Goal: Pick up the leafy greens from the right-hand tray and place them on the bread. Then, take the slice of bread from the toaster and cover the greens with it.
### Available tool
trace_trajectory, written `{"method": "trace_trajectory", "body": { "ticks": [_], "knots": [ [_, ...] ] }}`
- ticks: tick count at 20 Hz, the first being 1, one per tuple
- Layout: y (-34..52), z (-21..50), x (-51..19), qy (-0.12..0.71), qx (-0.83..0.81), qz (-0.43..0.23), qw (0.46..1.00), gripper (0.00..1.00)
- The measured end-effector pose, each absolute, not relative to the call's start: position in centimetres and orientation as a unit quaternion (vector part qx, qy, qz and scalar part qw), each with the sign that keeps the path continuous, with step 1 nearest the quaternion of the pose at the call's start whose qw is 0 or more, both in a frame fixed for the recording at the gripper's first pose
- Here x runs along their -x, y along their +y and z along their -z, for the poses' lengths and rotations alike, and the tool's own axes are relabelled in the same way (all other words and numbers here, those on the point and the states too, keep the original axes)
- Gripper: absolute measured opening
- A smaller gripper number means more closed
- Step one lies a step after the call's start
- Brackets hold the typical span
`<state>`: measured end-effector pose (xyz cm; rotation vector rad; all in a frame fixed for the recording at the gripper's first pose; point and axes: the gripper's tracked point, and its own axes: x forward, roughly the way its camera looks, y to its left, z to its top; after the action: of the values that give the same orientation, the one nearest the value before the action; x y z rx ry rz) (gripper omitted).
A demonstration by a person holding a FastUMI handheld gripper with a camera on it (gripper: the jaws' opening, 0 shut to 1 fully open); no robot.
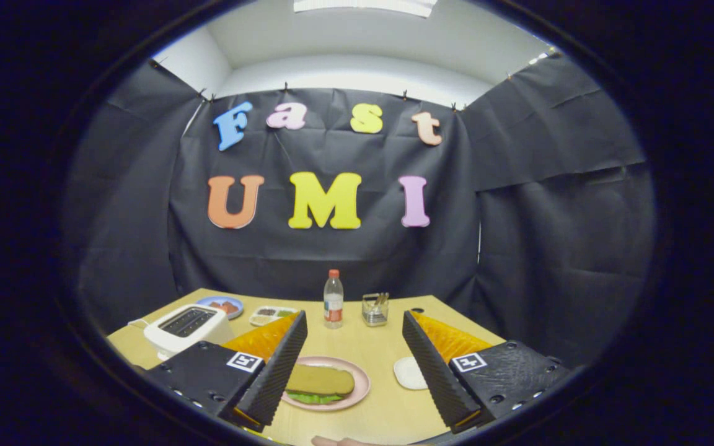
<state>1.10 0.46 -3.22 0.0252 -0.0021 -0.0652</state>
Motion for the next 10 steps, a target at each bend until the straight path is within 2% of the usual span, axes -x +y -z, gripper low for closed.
{"method": "trace_trajectory", "body": {
  "ticks": [10],
  "knots": [
    [-1.3,-2.8,5.4,-0.065,0.001,0.035,0.997,0.95]
  ]
}}
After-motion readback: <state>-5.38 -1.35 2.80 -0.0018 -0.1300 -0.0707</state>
